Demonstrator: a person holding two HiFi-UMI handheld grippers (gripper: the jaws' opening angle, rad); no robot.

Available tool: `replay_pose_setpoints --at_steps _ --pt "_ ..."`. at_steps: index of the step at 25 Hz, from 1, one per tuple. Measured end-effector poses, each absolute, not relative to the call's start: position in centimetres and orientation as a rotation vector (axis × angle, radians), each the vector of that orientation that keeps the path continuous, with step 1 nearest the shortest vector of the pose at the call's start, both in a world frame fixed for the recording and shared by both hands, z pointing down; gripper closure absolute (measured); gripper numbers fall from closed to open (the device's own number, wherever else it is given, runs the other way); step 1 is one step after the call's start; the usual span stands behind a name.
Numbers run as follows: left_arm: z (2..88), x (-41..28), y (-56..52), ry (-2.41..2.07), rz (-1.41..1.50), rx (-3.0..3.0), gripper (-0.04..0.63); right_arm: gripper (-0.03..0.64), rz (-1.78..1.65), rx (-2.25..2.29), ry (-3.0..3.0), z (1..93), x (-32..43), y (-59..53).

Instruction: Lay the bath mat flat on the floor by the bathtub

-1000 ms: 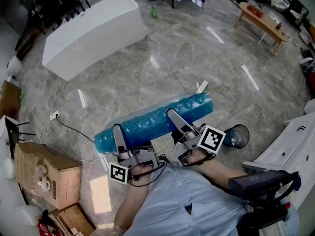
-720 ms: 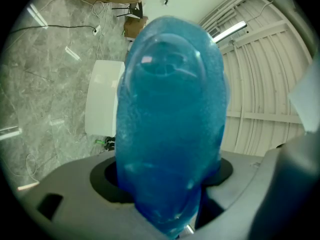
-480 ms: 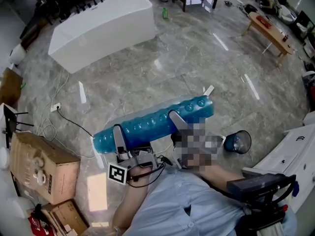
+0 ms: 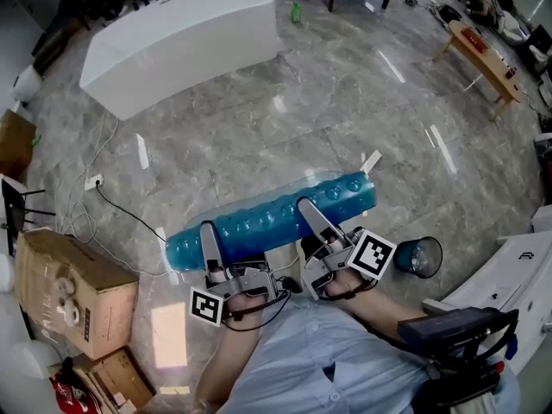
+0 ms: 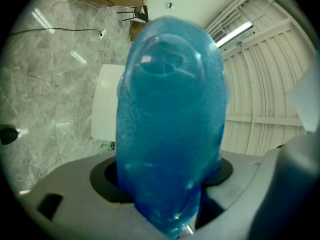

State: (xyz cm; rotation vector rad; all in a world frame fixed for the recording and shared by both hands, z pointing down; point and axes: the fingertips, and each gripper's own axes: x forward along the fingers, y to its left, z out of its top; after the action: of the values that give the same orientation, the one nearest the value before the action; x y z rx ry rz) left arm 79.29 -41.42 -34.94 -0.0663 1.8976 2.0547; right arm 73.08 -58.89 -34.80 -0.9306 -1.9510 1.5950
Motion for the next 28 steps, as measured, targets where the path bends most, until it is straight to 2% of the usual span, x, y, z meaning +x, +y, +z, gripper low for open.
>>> replay_pose_setpoints --at_steps 13,22,28 --pt "-35.1 57.3 -39.3 1.893 2.025 -0.049 0.253 0.224 1.564 -0.957 -1.914 -34.7 50.5 -56.5" --pt "-35.7 49.0 -36.0 1.885 1.993 -0.022 0.252 0.224 1.565 -0.999 -1.881 -35.2 41.5 -52.9" --pt "-33.3 42.3 -30.0 1.868 2.025 0.019 0.252 0.224 1.540 -0.967 -1.876 -32.8 34.7 -46.8"
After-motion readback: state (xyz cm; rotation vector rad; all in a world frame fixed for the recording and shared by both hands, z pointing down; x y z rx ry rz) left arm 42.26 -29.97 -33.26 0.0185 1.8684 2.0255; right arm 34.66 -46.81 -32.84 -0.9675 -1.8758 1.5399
